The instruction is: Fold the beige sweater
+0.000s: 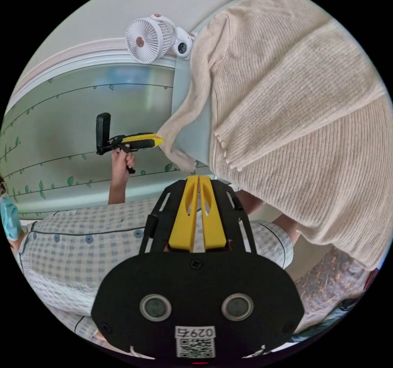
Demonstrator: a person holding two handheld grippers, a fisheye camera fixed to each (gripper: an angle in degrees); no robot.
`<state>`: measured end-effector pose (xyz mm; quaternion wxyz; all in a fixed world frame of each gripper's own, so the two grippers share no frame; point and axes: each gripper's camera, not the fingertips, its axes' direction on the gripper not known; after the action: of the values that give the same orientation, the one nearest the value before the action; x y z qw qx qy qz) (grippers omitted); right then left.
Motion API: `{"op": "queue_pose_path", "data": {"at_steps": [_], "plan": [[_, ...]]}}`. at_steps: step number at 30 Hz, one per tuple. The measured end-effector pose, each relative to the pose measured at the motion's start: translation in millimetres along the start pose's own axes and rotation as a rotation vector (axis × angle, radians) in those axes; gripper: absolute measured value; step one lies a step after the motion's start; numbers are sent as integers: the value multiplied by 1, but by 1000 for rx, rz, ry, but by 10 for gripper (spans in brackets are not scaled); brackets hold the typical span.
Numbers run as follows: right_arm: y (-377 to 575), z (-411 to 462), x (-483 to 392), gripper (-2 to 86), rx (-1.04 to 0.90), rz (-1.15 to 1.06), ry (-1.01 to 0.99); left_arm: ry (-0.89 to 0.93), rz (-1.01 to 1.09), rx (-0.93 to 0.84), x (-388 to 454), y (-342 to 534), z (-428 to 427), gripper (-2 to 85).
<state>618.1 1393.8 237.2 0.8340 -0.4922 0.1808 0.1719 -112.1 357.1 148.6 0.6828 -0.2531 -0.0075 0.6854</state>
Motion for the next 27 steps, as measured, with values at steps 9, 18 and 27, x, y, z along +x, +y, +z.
{"op": "queue_pose_path", "data": {"at_steps": [9, 18, 27], "plan": [[72, -71, 31, -3, 176, 25, -23, -1, 286, 296, 122, -49, -109, 35], [165, -158, 82, 9, 347, 115, -4, 96, 346, 229, 235, -91, -31, 6], [130, -151, 95, 104, 202, 101, -11, 293, -57, 202, 122, 12, 15, 62]]}}
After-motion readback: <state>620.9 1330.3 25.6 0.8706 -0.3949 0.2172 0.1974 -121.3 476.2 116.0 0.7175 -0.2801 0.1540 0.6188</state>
